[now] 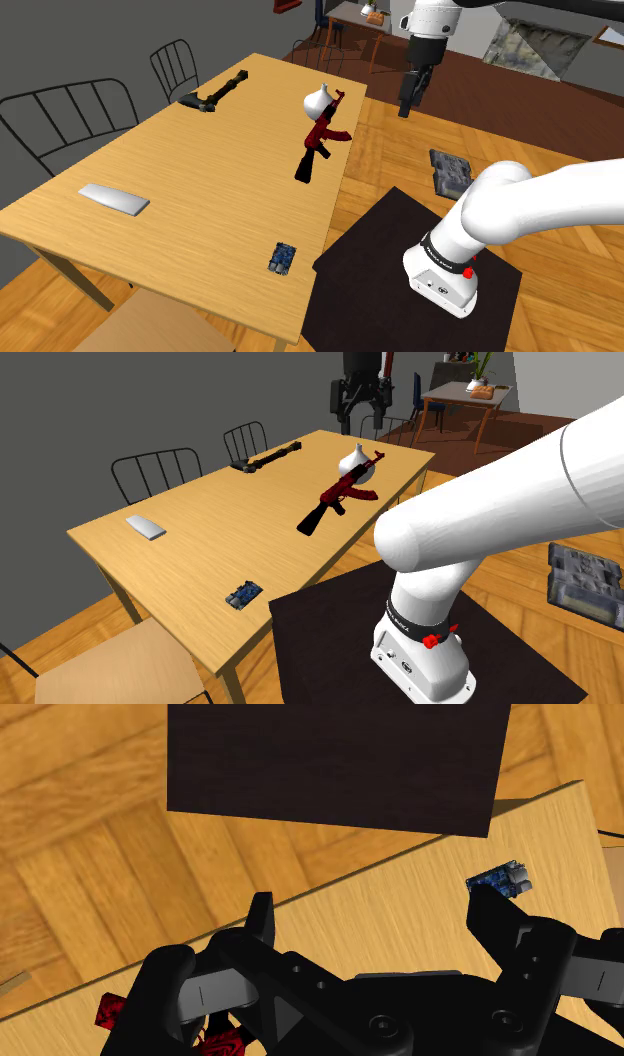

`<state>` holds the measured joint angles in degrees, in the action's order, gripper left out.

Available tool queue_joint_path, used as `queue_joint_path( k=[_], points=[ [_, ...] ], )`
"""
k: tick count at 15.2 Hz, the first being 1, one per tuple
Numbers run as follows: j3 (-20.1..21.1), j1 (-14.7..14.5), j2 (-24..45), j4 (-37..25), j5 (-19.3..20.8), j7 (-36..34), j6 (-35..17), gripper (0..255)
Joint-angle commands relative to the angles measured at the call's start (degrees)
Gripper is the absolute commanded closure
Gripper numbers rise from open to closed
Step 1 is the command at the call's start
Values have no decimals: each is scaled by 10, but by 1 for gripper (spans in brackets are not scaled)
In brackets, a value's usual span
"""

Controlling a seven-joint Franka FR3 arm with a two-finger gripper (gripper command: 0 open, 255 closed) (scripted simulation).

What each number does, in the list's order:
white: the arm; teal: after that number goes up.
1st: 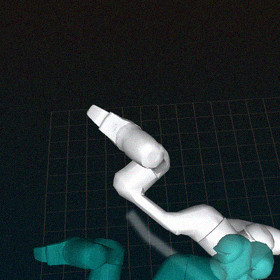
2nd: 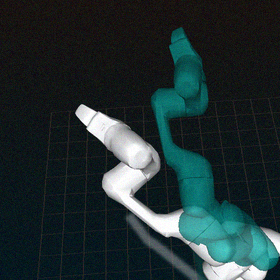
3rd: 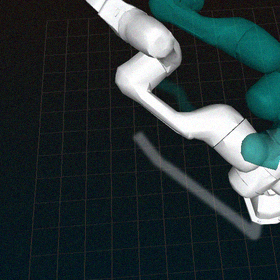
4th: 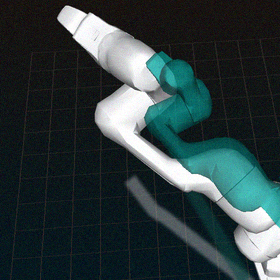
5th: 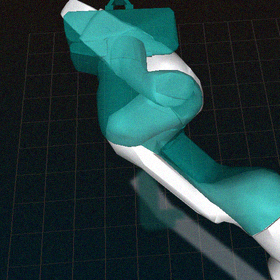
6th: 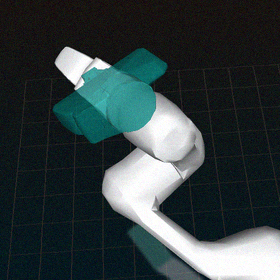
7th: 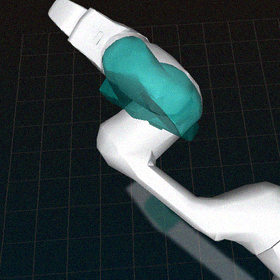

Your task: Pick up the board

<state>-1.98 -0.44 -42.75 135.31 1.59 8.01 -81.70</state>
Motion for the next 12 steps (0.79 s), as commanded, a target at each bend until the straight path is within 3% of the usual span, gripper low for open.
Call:
queue_joint_path(
  k=[1,12],
  points=[
    [0,0,0,0,0,0,0,0],
    [82,-65,24,147,-67,-39,-202,0]
  ],
)
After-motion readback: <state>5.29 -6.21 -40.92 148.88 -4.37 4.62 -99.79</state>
